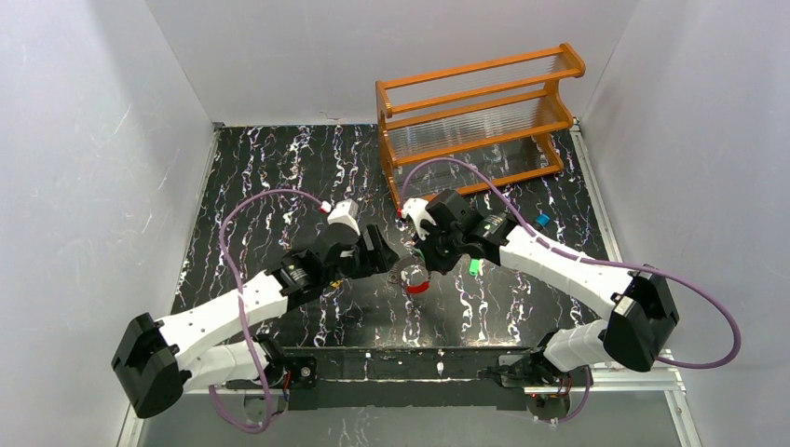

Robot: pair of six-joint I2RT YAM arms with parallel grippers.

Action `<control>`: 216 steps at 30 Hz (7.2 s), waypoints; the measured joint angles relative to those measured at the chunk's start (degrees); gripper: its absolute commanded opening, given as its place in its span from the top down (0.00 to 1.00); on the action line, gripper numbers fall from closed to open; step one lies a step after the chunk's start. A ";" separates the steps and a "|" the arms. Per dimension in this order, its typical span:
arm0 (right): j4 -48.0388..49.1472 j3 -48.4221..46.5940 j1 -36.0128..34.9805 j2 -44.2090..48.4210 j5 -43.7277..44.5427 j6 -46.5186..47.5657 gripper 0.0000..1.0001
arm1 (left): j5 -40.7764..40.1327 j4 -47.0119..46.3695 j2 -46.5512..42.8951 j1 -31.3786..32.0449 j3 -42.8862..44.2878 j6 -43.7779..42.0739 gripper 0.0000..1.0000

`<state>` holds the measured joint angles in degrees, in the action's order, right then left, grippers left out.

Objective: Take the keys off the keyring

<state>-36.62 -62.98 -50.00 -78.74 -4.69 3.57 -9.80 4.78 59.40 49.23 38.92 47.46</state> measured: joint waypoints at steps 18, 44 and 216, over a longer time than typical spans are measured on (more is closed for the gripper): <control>2.60 1.27 -2.25 -0.07 4.26 -2.14 0.99 | 4.70 6.40 8.68 0.02 10.27 23.06 0.41; 10.45 4.76 -4.57 -0.17 8.46 -3.54 0.99 | 1.70 0.02 14.34 1.20 8.28 35.34 0.61; 71.60 35.91 10.27 -14.47 -20.17 -39.19 0.92 | 25.29 -13.99 32.63 -7.91 2.01 4.90 0.70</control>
<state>34.98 -27.07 -39.72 -93.21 -24.86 -35.62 15.49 -9.21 92.03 41.32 40.93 52.36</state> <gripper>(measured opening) 0.079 0.302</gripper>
